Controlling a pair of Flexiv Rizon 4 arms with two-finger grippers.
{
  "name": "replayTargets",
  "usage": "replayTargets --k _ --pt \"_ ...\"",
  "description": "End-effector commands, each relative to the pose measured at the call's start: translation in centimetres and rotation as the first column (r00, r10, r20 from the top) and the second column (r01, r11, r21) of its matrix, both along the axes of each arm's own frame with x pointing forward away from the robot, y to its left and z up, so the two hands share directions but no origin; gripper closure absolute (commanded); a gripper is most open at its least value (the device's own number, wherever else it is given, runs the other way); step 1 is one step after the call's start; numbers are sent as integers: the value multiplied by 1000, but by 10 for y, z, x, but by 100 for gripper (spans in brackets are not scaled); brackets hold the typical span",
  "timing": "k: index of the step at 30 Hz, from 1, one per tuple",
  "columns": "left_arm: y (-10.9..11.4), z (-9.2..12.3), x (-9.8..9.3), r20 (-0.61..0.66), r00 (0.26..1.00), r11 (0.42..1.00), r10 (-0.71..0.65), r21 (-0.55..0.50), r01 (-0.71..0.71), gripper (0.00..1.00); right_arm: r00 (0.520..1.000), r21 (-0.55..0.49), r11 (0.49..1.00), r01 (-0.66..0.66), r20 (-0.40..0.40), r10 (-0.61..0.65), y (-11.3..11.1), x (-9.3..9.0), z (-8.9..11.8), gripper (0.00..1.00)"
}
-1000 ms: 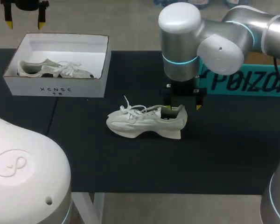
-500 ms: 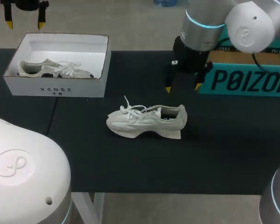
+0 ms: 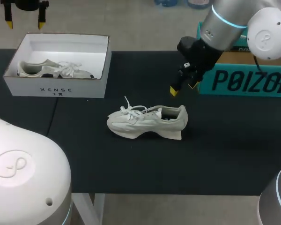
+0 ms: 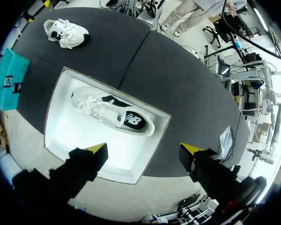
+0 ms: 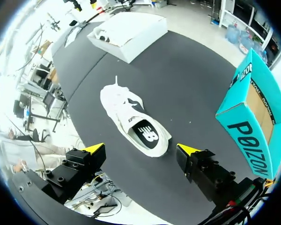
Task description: Take the shoe out of the shoebox, open the shoe tongue, remove and reinsert the insole, then place the shoe into the shoebox
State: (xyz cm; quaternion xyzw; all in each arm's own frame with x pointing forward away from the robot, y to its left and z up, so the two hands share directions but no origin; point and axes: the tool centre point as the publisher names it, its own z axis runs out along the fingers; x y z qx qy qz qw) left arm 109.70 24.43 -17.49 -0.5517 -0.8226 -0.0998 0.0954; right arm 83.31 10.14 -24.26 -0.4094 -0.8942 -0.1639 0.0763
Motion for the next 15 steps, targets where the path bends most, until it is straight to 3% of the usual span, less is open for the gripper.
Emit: replayTargets --k 1,8,12,15 --pt "0 1 1 -2 1000 1000 -1 2 1 0 987 151 978 -142 -56 152 -4 1 -4 0" --pt "0 1 1 -2 1000 1000 -1 2 1 0 987 151 978 -142 -56 152 -4 1 -4 0" --pt "0 1 1 -2 1000 1000 -1 2 1 0 941 169 927 -334 109 319 -7 9 -3 0" --pt "0 1 1 -2 1000 1000 -1 2 1 0 867 160 867 -472 263 423 -9 9 -3 0"
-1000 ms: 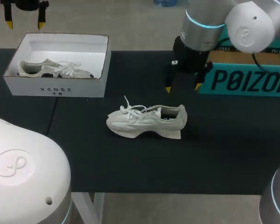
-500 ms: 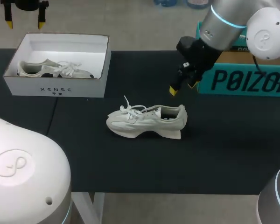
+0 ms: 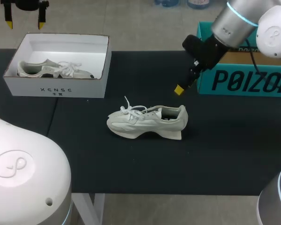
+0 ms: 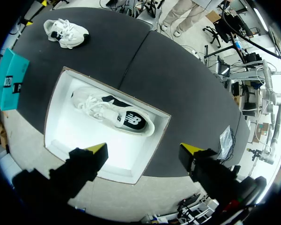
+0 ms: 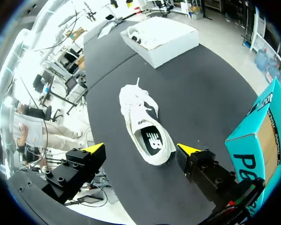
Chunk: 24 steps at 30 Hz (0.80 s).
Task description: Take the shoe out of the shoebox, open the shoe tongue, remove and reinsert the insole, then place the shoe into the shoebox
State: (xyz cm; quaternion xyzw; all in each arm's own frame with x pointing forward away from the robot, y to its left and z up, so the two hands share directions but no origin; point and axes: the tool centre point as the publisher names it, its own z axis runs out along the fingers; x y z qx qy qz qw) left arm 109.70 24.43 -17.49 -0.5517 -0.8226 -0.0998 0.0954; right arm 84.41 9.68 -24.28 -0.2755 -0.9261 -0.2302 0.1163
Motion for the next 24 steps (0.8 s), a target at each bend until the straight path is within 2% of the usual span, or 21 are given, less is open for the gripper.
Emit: replayTargets --k 1,4,5,19,21,22,24 --pt "0 1 1 -2 1000 1000 -1 2 1 0 949 91 968 -235 235 208 -6 -1 -2 0" --pt "0 1 1 -2 1000 1000 -1 2 1 0 905 158 926 -342 319 280 -12 4 -2 0" --pt "0 1 1 -2 1000 1000 -1 2 1 0 901 119 928 -353 309 304 -14 6 -2 0" --pt "0 1 1 -2 1000 1000 -1 2 1 0 901 119 928 -353 309 304 -14 6 -2 0" --pt "0 1 1 -2 1000 1000 -1 2 1 0 900 222 934 -281 399 176 -18 10 -9 0" --pt "0 1 1 -2 1000 1000 -1 2 1 0 872 221 931 -290 462 163 -21 12 -14 0" --pt "0 1 1 -2 1000 1000 -1 2 1 0 847 278 928 -249 527 69 -27 15 -24 0"
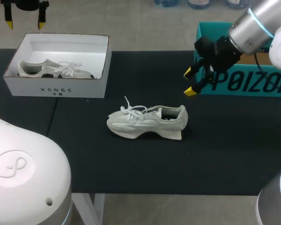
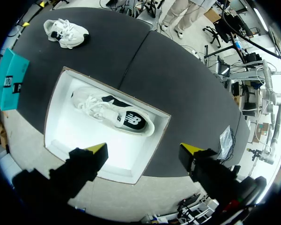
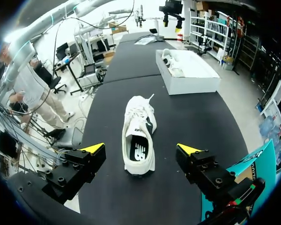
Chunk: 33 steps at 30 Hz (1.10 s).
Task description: Take the shoe out of the shoebox, open the shoe tongue, remove and reinsert the insole, then place the shoe into the shoebox
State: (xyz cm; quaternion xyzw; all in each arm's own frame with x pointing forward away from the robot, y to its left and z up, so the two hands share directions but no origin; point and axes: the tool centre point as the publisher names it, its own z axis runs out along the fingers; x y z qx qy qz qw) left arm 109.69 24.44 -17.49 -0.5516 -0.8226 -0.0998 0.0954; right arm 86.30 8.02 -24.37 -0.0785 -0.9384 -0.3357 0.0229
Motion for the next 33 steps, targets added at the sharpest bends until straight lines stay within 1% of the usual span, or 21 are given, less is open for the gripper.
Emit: replayTargets --k 1,2,6,8,12,18,22,27,28,30,33 --pt "0 1 1 -2 1000 1000 -1 2 1 0 973 234 967 103 178 -147 -12 -4 -29 0" --pt "0 1 1 -2 1000 1000 -1 2 1 0 968 230 964 136 176 -178 -15 -3 -37 0" --pt "0 1 1 -2 1000 1000 -1 2 1 0 968 234 962 143 170 -185 -20 -5 -59 0" --pt "0 1 1 -2 1000 1000 -1 2 1 0 969 231 961 151 158 -190 -23 -9 -69 0" --pt "0 1 1 -2 1000 1000 -1 2 1 0 972 230 964 131 162 -171 -26 -18 -86 0" --pt "0 1 1 -2 1000 1000 -1 2 1 0 978 223 969 107 154 -143 -30 -27 -101 0" --pt "0 1 1 -2 1000 1000 -1 2 1 0 977 216 972 89 170 -127 -31 -30 -109 0" --pt "0 1 1 -2 1000 1000 -1 2 1 0 980 191 980 58 177 -93 -29 -31 -127 0" --pt "0 1 1 -2 1000 1000 -1 2 1 0 981 192 980 57 174 -91 -28 -31 -130 0" --pt "0 1 1 -2 1000 1000 -1 2 1 0 985 214 974 78 135 -109 -27 -29 -136 0" --pt "0 1 1 -2 1000 1000 -1 2 1 0 988 223 972 76 113 -104 -23 -26 -144 0"
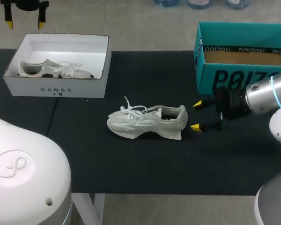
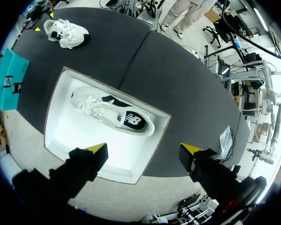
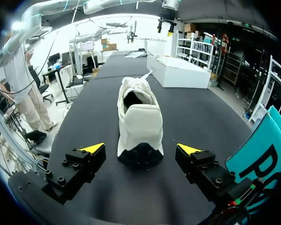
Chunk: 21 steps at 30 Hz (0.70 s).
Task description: Take the shoe out of the shoebox, open the shoe tongue, remove and reinsert the insole, then place the shoe into the shoebox
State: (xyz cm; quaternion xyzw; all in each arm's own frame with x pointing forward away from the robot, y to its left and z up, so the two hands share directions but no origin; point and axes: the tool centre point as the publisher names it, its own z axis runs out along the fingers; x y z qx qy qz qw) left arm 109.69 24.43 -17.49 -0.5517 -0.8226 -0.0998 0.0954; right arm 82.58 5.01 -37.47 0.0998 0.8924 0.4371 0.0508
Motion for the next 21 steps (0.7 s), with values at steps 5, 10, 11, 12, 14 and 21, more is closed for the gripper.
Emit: replayTargets --k 5,10,11,12,14,21 --pt "0 1 1 -2 1000 1000 -1 2 1 0 999 49 998 -25 -28 26 13 17 -26 0" --pt "0 1 1 -2 1000 1000 -1 2 1 0 998 81 995 -55 -5 56 25 25 -32 0" --pt "0 1 1 -2 1000 1000 -1 2 1 0 998 94 994 -64 1 64 28 27 -32 0" --pt "0 1 1 -2 1000 1000 -1 2 1 0 997 91 993 -75 0 75 30 28 -34 0" --pt "0 1 1 -2 1000 1000 -1 2 1 0 996 101 990 -94 9 94 35 30 -36 0" --pt "0 1 1 -2 1000 1000 -1 2 1 0 991 107 985 -137 12 137 51 24 -39 0"
